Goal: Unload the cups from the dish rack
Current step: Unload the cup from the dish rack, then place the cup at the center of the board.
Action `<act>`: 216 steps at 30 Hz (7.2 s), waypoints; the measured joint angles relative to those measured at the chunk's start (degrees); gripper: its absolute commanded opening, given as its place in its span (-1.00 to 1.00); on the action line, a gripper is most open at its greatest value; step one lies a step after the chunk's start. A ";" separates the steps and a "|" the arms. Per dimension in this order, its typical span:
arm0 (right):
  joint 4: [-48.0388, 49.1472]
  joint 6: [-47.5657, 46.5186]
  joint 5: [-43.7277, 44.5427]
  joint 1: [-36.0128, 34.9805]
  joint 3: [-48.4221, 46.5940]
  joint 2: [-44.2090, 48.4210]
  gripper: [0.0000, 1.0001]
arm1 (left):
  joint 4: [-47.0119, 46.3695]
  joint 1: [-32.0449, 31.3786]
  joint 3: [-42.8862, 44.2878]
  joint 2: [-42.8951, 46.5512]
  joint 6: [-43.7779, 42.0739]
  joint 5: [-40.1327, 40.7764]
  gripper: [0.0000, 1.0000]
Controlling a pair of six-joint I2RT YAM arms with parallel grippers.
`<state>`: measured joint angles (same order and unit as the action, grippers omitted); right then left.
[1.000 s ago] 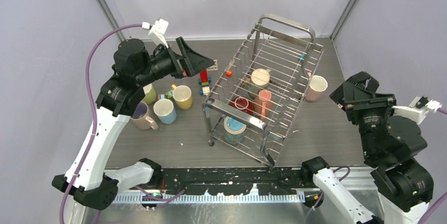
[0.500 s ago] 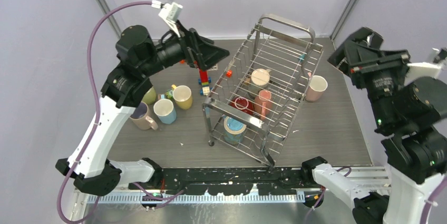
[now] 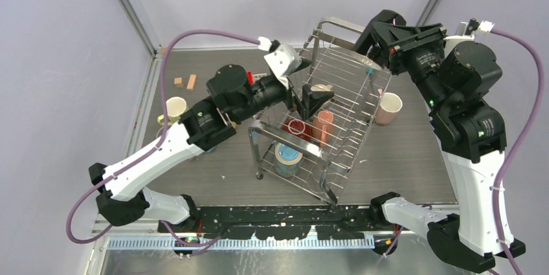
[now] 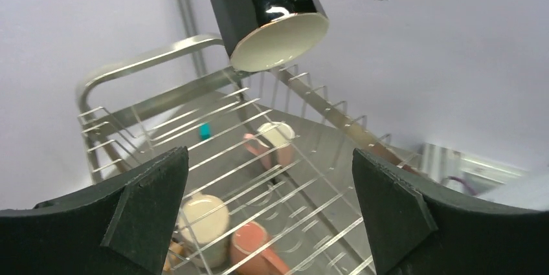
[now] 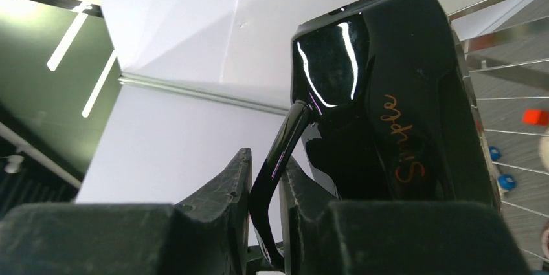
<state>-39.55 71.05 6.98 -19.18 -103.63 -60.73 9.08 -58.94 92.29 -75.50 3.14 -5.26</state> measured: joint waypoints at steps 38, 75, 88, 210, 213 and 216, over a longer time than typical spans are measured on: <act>15.98 19.32 -7.78 -1.29 8.37 -1.03 -0.98 | -35.45 -1.75 -2.16 -12.35 -16.31 15.34 0.37; 28.68 19.98 -1.86 -13.22 12.13 -1.40 0.48 | -33.81 -1.86 -0.92 -12.44 -18.97 26.97 -1.00; 29.49 14.27 -3.06 -13.44 13.62 0.98 1.00 | -23.98 -1.75 2.16 -8.24 -15.47 32.06 -1.00; -4.55 -13.57 9.05 -13.49 67.14 38.58 1.00 | 31.43 33.57 -34.51 -8.11 22.01 11.63 -0.54; -4.42 -13.44 8.98 -13.49 67.21 38.58 1.00 | 31.01 33.57 -34.51 -8.09 21.94 11.08 -0.38; -4.44 -13.44 9.01 -13.49 67.21 38.60 1.00 | 30.67 33.59 -34.51 -8.00 21.92 10.64 -0.18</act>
<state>-43.99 57.60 15.99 -32.67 -36.42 -22.13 39.75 -25.34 57.78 -83.50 25.06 5.39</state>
